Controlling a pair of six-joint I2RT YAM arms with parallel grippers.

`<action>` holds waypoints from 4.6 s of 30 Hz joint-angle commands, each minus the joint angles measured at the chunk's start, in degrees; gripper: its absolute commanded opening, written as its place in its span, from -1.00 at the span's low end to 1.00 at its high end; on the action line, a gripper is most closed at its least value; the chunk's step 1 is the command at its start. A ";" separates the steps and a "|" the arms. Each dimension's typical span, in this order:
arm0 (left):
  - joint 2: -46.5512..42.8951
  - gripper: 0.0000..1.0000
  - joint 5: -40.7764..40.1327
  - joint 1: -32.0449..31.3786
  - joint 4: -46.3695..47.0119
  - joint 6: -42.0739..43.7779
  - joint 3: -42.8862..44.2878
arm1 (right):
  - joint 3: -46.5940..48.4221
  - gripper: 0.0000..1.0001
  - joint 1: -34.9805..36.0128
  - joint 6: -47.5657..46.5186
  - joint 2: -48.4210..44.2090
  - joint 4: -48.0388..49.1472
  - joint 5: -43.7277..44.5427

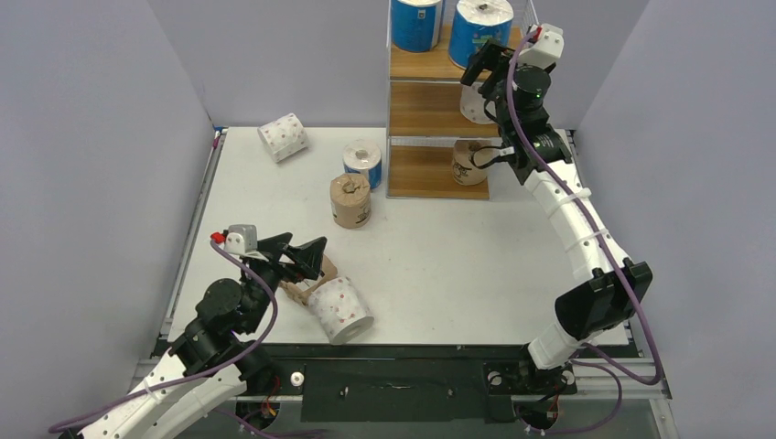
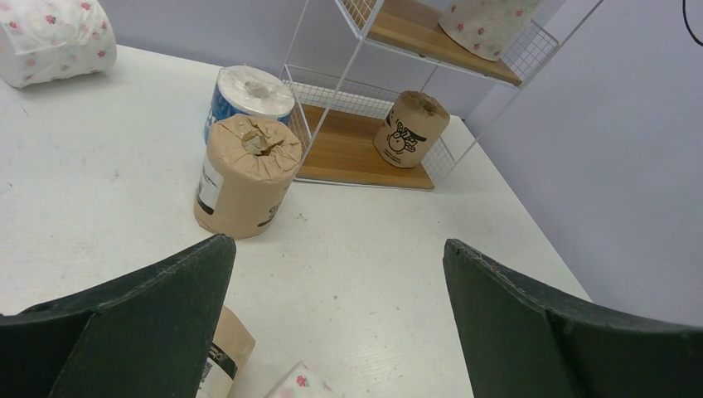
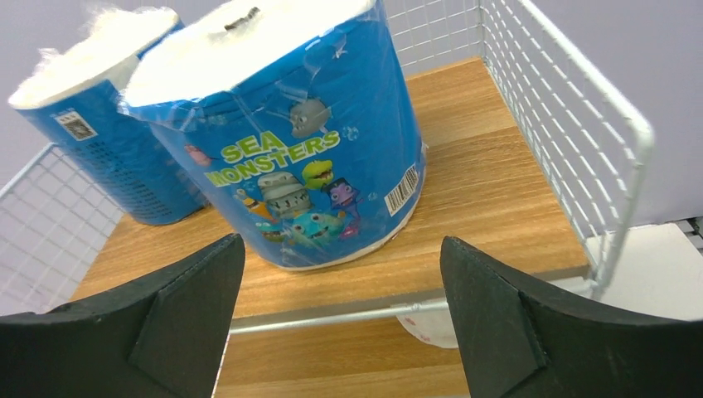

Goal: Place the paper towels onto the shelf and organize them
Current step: Place the paper towel on the shelf.

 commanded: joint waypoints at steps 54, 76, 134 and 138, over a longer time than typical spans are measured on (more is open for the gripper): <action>5.22 0.93 2.13 0.11 3.15 -1.46 0.76 | 20.63 0.48 -2.66 10.29 16.87 -4.31 -7.91; 5.80 0.93 3.64 0.12 3.56 -1.46 1.51 | 23.05 0.61 -3.89 15.73 9.14 -7.50 -10.59; 6.60 0.93 4.49 0.14 4.74 -3.07 0.58 | 28.43 0.56 -5.64 24.66 20.62 -5.72 -22.43; 6.74 0.93 4.49 0.07 4.74 -3.07 0.58 | 28.76 0.56 -5.61 25.85 21.08 -5.63 -23.22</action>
